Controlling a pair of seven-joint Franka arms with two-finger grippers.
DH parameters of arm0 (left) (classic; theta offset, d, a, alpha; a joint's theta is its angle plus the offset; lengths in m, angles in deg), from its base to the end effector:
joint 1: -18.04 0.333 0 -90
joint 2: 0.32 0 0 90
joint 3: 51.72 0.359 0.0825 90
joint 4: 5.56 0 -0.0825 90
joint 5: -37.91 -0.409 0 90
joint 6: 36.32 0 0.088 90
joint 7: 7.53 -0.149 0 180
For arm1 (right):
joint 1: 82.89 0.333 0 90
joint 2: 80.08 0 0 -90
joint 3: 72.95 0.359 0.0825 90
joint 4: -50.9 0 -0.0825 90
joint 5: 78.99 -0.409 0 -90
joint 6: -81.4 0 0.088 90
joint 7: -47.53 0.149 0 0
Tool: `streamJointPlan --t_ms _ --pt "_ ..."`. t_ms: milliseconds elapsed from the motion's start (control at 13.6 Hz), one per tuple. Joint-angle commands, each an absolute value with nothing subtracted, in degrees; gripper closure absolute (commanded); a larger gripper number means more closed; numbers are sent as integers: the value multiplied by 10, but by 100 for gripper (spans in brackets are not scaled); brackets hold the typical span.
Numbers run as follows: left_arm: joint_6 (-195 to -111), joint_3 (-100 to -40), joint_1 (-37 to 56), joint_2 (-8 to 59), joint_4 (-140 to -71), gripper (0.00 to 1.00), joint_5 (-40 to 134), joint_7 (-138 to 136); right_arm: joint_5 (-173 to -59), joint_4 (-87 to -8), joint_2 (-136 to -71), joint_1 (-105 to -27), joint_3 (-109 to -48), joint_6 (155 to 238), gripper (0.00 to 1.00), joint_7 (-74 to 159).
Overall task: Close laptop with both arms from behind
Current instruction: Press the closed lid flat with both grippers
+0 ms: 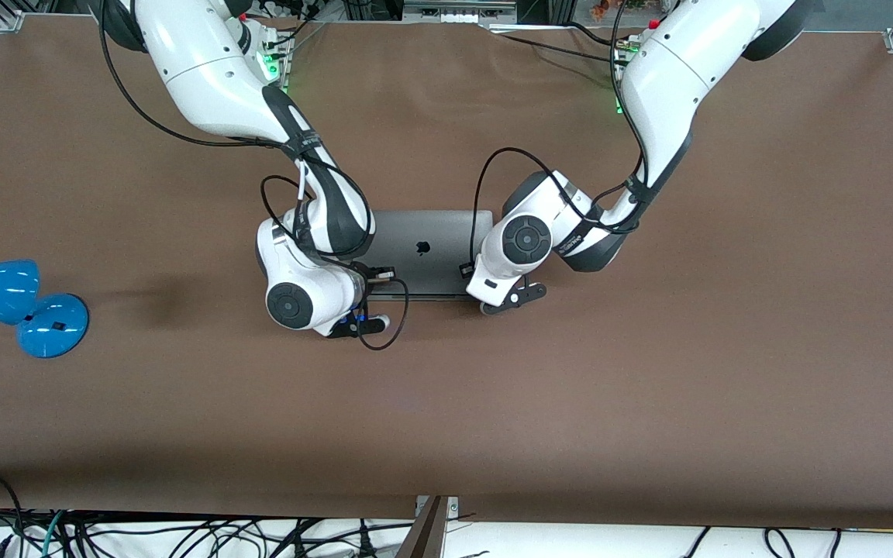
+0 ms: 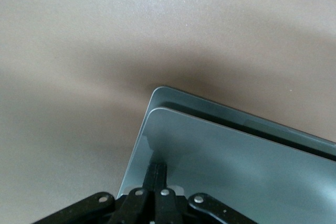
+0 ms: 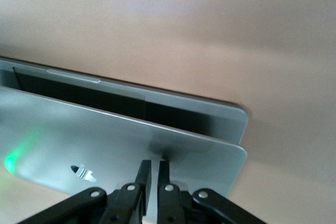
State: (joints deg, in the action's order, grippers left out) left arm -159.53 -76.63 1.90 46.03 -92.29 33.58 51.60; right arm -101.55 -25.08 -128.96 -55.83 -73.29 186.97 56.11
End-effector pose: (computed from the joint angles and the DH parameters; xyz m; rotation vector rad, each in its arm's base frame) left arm 0.5919 -0.4489 0.1820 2.9753 0.5658 -0.3957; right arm 0.6457 0.3775 0.1785 -2.8348 -0.2073 0.6134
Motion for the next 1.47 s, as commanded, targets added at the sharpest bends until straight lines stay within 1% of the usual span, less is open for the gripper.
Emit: streamJointPlan --t_ms 0,440,807,1028,1101,1174,1248,1394 --pt "-1602 -759 9 474 -904 100 314 522 -1009 -250 -1298 -568 -730 1881 88 530" --pt "-1609 -759 9 482 -904 100 303 523 -1010 -249 -1307 -571 -730 1904 88 514" --pt "-1615 -759 9 487 -904 100 302 524 -1010 -249 -1307 -571 -730 1904 88 513" --pt "-1614 -759 11 484 -903 100 302 523 -1010 -250 -1311 -571 -730 1906 90 484" --pt "-1613 -760 13 480 -903 78 302 524 -1010 -250 -1311 -571 -730 1909 90 473" --pt "-1611 -760 17 477 -902 48 301 524 -1008 -250 -1311 -571 -730 1915 90 471" --pt "-1610 -761 19 469 -902 0 300 525 -1008 -250 -1311 -571 -730 1920 90 469" --pt "-1593 -763 33 450 -904 0 299 522 -1011 -250 -1311 -571 -730 1920 90 468"
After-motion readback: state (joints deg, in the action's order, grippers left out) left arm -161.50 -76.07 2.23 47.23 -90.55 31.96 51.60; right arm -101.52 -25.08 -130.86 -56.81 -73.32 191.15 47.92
